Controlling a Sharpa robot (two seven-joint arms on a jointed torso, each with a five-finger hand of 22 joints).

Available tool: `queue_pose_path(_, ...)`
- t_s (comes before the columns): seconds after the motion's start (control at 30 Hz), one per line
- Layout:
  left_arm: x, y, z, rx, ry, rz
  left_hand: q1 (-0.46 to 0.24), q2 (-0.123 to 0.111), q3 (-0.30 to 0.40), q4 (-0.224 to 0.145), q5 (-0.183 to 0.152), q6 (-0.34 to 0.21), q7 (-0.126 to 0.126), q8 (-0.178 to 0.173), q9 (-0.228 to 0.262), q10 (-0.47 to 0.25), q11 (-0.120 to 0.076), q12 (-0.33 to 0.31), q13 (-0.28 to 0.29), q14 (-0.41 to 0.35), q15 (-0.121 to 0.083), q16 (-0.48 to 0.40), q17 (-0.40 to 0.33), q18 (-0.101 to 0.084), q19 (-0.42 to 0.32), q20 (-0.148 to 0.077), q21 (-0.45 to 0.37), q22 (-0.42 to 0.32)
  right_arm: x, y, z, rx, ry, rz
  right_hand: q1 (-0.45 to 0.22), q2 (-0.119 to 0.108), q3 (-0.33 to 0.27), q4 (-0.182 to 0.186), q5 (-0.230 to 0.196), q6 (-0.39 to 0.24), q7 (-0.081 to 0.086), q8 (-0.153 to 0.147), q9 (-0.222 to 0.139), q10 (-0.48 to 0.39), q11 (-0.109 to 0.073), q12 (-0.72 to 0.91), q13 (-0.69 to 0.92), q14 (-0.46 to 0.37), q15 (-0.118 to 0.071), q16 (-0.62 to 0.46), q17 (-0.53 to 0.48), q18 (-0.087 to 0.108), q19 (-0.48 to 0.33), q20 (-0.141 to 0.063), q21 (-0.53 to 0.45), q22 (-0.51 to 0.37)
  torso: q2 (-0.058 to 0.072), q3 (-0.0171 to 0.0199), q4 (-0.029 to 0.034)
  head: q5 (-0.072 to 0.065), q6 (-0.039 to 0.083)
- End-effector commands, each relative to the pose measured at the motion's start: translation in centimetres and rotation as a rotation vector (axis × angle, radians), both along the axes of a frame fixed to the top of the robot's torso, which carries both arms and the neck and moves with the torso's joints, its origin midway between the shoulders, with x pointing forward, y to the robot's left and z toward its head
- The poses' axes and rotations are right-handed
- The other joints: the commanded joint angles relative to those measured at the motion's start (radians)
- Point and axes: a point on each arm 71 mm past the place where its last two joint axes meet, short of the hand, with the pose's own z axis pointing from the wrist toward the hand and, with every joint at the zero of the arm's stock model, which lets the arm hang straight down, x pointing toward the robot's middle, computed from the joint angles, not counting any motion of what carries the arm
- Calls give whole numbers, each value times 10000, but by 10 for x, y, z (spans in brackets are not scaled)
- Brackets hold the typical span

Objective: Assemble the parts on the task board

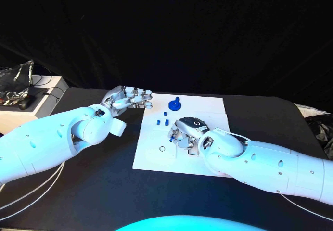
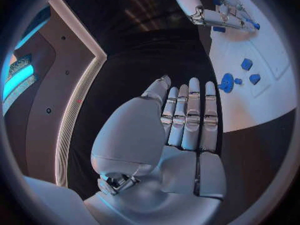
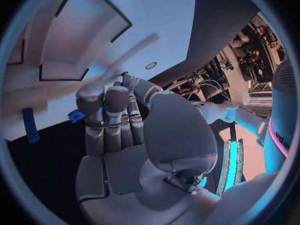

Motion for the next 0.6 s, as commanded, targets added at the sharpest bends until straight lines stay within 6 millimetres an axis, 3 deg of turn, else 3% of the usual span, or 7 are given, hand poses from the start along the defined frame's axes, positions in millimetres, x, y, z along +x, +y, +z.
queue_pose_path(0.03,-1,-2,1,-79,0,-96,72,12,-29,14,5,-21,71,6,6,-28,25,-30,-12,-80,22,-27,-9,-182,55,10,43,-9,-2,1,-8,-548,292,106,-115,-14,-171,48,165,-13,78,32,-18,65,-91,33,18,-28,0,-44,-26,111,179,-24,-189,784,11,0,18,-25,2)
queue_pose_path(0.1,-1,-2,1,-73,5,-88,72,12,-29,14,5,-21,71,6,6,-28,25,-30,-12,-80,22,-27,-9,-182,55,10,43,-9,-2,2,-8,-443,312,181,-235,-168,-540,110,587,-118,93,17,-59,-57,-57,32,16,-24,23,-85,-50,127,157,-6,-365,742,12,-2,17,-17,-4)
queue_pose_path(0.17,-1,-2,1,-67,17,-88,72,12,-29,14,5,-21,71,6,6,-28,25,-30,-12,-80,22,-27,-9,-182,55,10,43,-9,-3,3,-8,-282,296,254,-183,-263,-1431,264,584,-467,150,43,-317,-214,-9,26,13,-8,66,-158,-88,152,180,41,-626,671,11,-5,15,16,-27)
queue_pose_path(0.23,-1,-2,0,-64,36,-99,80,12,-28,13,7,-24,76,4,5,-32,27,-32,-12,-86,23,-27,-14,-179,57,11,46,-21,-3,4,-7,-148,251,284,-264,-437,-1734,343,612,-544,165,10,-421,-386,40,33,14,5,96,-165,-92,176,199,60,-767,649,8,-4,10,13,-38)
queue_pose_path(0.6,0,-1,-1,-34,107,-84,109,19,-25,5,7,-48,99,4,5,-55,38,-31,-12,-98,28,-28,-29,-151,120,-4,94,-28,-3,0,-5,150,0,115,-73,-623,-2563,445,687,-668,155,8,-558,-722,135,38,18,3,143,-166,-97,259,299,113,-1244,609,1,8,1,3,-60)
